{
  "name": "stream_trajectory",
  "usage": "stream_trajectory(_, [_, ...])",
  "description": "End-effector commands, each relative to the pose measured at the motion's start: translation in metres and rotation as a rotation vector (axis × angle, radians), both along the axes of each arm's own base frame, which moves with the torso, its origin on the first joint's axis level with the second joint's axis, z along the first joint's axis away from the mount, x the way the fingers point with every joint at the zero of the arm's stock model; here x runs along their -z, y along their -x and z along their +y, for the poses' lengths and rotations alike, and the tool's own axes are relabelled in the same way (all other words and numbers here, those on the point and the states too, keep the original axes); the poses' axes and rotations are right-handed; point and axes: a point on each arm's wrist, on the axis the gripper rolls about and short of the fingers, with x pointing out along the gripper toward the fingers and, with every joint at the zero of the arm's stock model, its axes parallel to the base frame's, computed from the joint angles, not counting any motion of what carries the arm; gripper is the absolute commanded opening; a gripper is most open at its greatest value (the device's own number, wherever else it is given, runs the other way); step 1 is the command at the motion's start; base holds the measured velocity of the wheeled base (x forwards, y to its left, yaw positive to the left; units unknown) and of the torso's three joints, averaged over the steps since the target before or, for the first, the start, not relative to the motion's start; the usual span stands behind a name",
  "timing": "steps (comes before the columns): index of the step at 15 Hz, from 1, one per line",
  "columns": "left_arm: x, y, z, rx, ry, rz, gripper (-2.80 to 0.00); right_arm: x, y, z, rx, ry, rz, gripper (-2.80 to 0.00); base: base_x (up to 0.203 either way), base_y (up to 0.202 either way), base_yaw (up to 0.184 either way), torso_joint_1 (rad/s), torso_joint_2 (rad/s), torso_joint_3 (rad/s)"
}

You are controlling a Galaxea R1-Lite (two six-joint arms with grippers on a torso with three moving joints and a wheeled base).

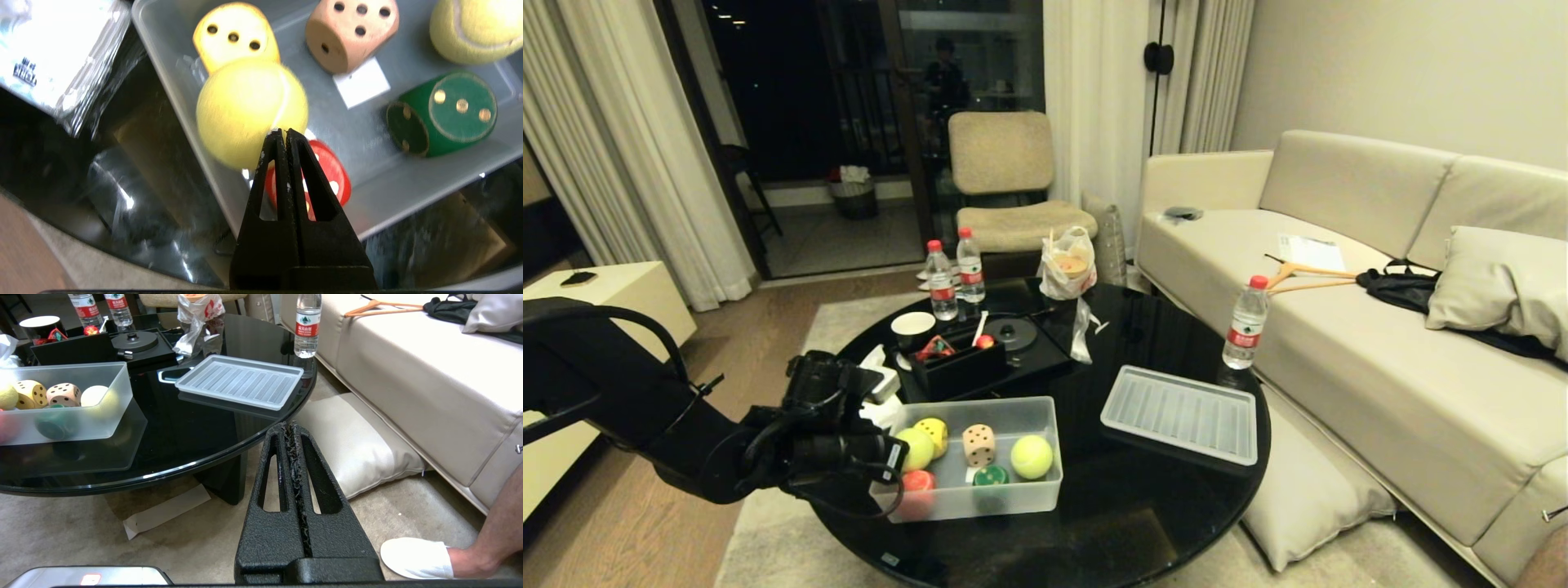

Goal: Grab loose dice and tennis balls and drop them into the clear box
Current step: Pick up toys out of the box

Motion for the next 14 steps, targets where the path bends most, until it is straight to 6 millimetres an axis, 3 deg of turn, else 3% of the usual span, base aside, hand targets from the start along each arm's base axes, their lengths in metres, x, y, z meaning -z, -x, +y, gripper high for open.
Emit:
stream_trajectory(1, [0.013, -0.007, -0.003, -0.004, -0.008, 0.001, -2.80, 0.000, 0.000, 0.000, 0.000, 0.000, 0.003, -2.80, 0.000, 0.000, 0.000, 0.000, 0.00, 0.000])
stream_trajectory(5, [0.031, -0.009, -0.007, -0.004, -0.025, 0.029, -2.80, 0.000, 0.000, 0.000, 0.000, 0.000, 0.001, -2.80, 0.000, 0.000, 0.000, 0.000, 0.00, 0.000])
stream_trajectory(9, [0.026, -0.009, -0.009, -0.006, -0.017, 0.014, -2.80, 0.000, 0.000, 0.000, 0.001, 0.000, 0.002, -2.80, 0.000, 0.000, 0.000, 0.000, 0.00, 0.000])
stream_trajectory(11, [0.013, -0.007, -0.008, -0.012, 0.002, -0.012, -2.80, 0.000, 0.000, 0.000, 0.000, 0.000, 0.001, -2.80, 0.000, 0.000, 0.000, 0.000, 0.00, 0.000])
stream_trajectory(14, [-0.021, 0.001, -0.014, -0.021, 0.082, -0.072, -2.80, 0.000, 0.000, 0.000, 0.000, 0.000, 0.002, -2.80, 0.000, 0.000, 0.000, 0.000, 0.00, 0.000])
